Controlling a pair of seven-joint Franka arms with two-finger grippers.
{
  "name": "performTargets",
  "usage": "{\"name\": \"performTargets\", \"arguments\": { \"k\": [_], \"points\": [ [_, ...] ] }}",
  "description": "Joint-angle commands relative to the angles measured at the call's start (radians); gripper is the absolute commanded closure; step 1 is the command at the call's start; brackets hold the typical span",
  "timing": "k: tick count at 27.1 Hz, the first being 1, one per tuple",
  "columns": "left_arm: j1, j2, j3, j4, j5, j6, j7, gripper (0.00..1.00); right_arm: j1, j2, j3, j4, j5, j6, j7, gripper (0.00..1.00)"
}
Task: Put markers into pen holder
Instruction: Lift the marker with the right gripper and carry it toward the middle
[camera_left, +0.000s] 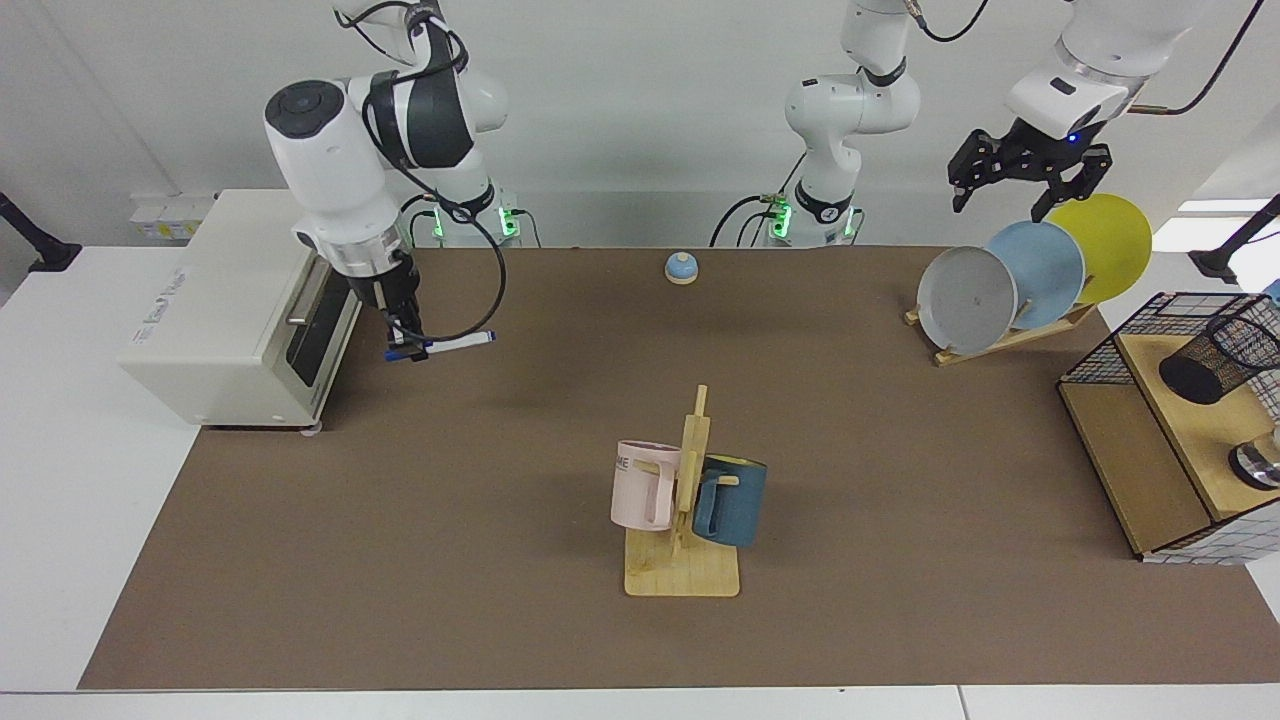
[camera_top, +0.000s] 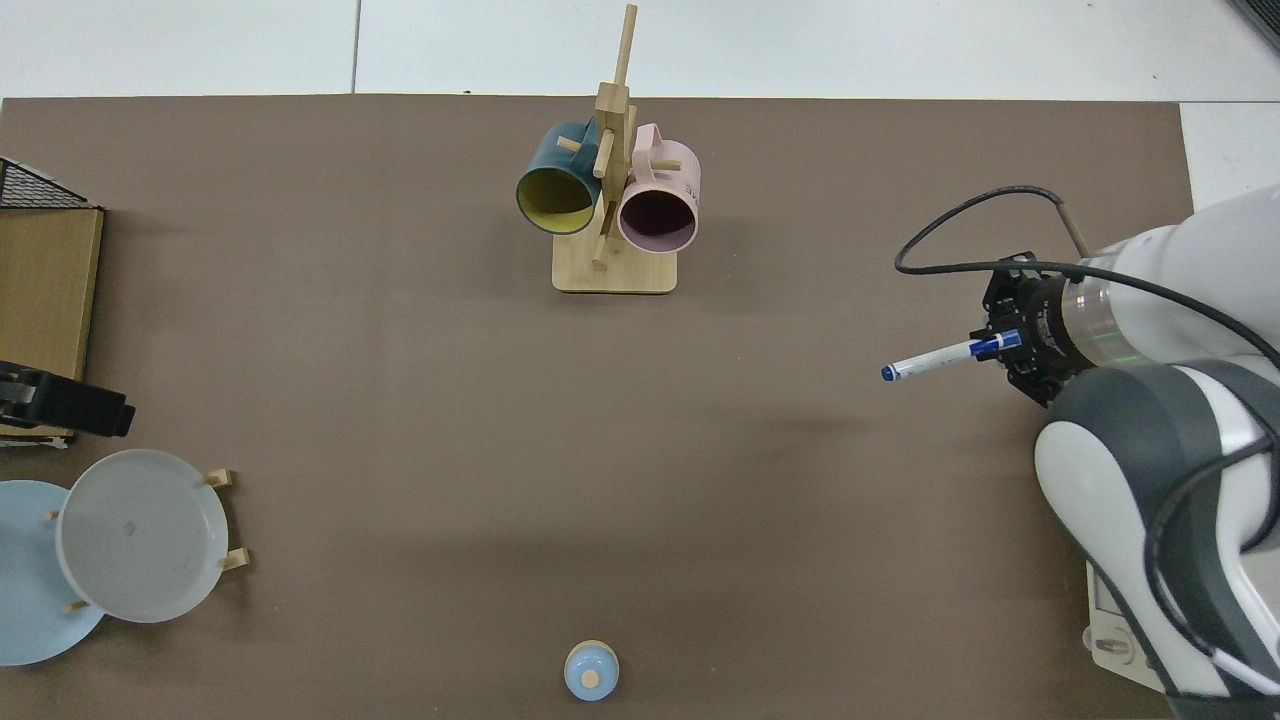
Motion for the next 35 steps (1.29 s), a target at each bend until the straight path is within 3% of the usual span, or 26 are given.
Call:
{"name": "performTargets", "arguments": {
  "k": [1,10,21,28,35],
  "points": [
    [-0.001,-0.024,-0.001,-0.025,0.003,-0.003,0.006,0.00,0.044,-0.046,0.004,0.026,0.019,-0.098,0.005,1.00],
    [-0.001,-0.024,-0.001,-0.025,-0.024,0.009,0.049,0.00,0.160,-0.078,0.005,0.046,0.077,-0.141,0.175,1.00],
    [-0.035,-0.024,-0.028,-0.027,-0.048,0.005,0.138,0.00,0.326,-0.088,0.005,0.049,0.122,-0.115,0.384,1.00],
    [-0.042,-0.024,-0.064,-0.027,-0.060,0.003,0.377,0.00,0.371,-0.074,0.007,0.074,0.132,-0.101,0.461,1.00],
    [-0.024,-0.024,-0.044,-0.034,-0.253,0.026,0.667,0.02,0.426,-0.031,0.025,0.123,0.132,-0.056,0.563,1.00]
  ]
}}
